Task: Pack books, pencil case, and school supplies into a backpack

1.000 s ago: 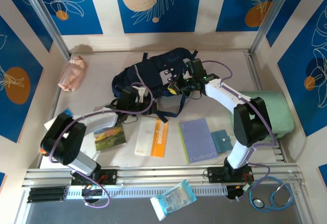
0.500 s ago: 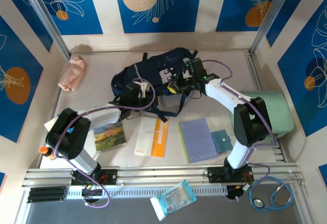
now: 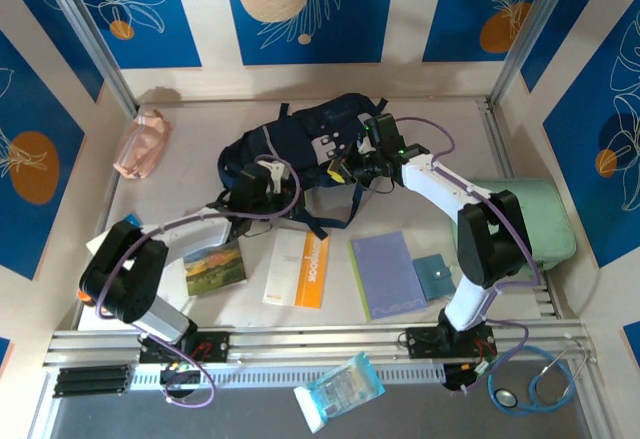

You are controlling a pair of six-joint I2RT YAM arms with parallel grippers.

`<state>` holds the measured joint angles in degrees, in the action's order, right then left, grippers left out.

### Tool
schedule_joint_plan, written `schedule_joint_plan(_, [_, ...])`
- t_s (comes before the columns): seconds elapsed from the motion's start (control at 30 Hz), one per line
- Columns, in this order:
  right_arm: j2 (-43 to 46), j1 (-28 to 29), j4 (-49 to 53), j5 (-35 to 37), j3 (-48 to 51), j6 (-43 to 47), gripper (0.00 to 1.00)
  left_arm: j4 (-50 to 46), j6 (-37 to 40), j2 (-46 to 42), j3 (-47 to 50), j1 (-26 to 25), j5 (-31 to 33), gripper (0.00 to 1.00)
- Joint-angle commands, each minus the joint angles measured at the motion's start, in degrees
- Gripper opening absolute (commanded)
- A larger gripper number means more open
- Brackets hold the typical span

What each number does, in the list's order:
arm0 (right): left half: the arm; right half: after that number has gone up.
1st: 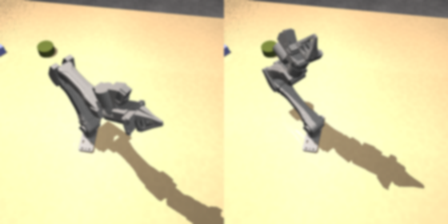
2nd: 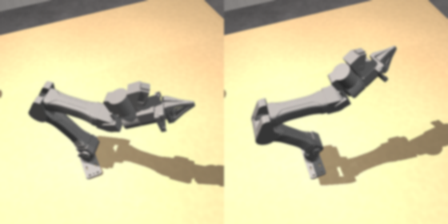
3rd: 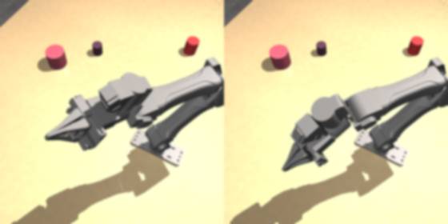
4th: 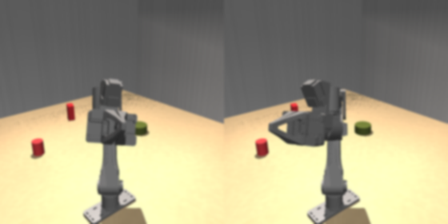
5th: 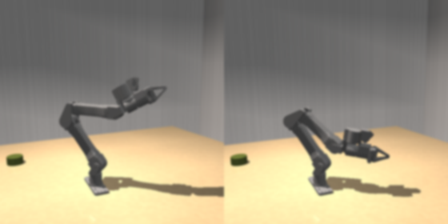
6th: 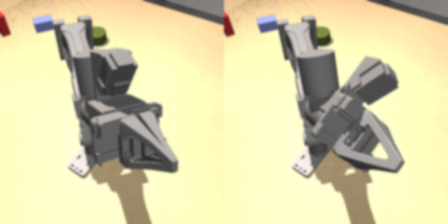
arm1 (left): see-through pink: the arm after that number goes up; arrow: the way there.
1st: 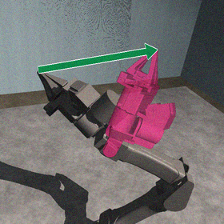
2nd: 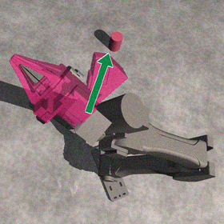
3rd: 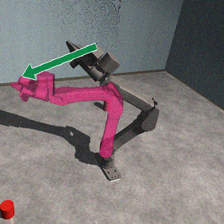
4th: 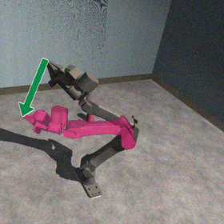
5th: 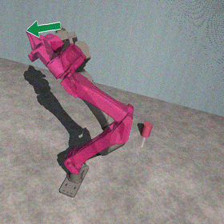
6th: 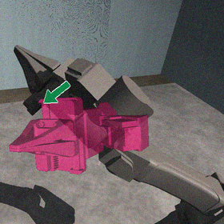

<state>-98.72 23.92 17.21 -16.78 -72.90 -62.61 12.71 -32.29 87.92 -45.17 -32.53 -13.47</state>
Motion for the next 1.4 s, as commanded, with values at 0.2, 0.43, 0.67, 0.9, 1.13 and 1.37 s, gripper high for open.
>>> schedule_joint_plan(0.2, [-0.07, -0.1, -2.53, -4.23, -1.63, -0.67, 0.0, 0.42, 0.92, 0.06, -0.36, -0.4, 0.71, 0.27])
schedule_joint_plan(0.43, [0.09, -0.02, -2.45, -4.23, -1.62, -0.67, 0.0, 1.46, 0.75, 2.58, -2.53, -0.42, 0.25, 0.28])
schedule_joint_plan(0.67, [0.02, 0.16, -2.62, -4.41, -1.61, -0.94, 0.0, 2.73, 0.65, 3.48, -3.17, -0.42, 0.98, 0.32])
schedule_joint_plan(0.9, [-0.07, 0.16, -2.53, -4.32, -1.78, -0.85, 0.0, 2.96, 0.89, 2.68, -2.08, -0.34, 1.86, 0.19])
schedule_joint_plan(1.13, [-0.25, -0.02, -2.53, -3.88, -1.5, -0.68, 0.0, 0.81, 1.57, 0.29, -0.21, -0.36, 3.36, 0.04])
schedule_joint_plan(1.37, [-0.19, -0.85, -1.79, -2.88, -1.44, 0.02, 0.0, -2.99, 1.88, -2.6, 1.04, -0.36, 3.36, 0.0])
